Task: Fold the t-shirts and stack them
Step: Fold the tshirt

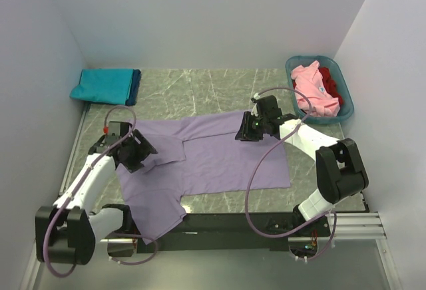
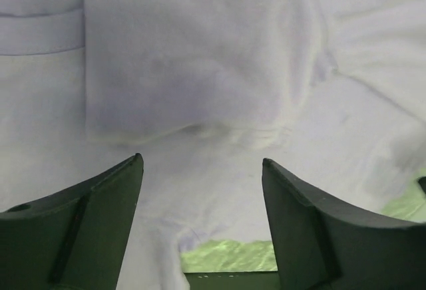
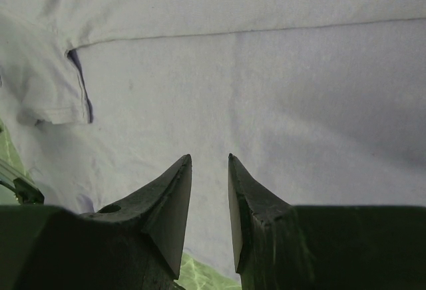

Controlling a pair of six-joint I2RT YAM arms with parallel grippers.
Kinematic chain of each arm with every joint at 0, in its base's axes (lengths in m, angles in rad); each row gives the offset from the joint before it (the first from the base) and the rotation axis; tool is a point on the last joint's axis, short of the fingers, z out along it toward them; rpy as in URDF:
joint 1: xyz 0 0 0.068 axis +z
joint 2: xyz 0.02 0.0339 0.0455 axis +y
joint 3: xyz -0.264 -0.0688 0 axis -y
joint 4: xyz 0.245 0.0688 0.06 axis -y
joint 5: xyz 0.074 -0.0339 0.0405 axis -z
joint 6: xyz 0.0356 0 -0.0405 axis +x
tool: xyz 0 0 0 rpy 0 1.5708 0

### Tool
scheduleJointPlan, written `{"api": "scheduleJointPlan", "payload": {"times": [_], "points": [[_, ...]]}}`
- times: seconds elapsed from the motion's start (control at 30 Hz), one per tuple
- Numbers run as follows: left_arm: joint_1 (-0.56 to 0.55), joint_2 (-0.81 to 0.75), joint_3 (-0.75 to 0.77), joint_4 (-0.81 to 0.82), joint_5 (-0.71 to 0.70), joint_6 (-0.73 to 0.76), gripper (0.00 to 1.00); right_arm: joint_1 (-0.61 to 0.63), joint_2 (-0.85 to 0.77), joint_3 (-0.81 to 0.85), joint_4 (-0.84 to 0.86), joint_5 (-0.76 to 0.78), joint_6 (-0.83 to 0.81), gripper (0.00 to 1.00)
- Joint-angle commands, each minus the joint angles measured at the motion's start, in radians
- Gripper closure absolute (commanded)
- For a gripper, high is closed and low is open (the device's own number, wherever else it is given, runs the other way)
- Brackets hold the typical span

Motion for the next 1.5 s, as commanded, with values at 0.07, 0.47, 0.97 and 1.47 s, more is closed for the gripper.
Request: {"api": "scheduleJointPlan", "payload": {"times": [0.07,0.47,0.97,1.47], "points": [[0.056,-0.097,0.130,-0.150,-0.157,-0.027,0.32,0.003,-0.029,0.013,0.000,0.024,-0.021,0.64],[0.093,-0.042,0.089,-0.130,-0.083,0.101,0.18,0.113,0.014,0.080,0.017,-0.054,-0.048,0.68],[0.093,-0.071,-0.072,-0.004,-0.110,-0.076,0.33,0.350,0.373,0.355,0.144,-0.252,0.258,0.69],[0.093,-0.005,-0.124,0.065,-0.085,-0.085,0.42,0.383,0.529,0.410,0.158,-0.279,0.335,0.71]]}}
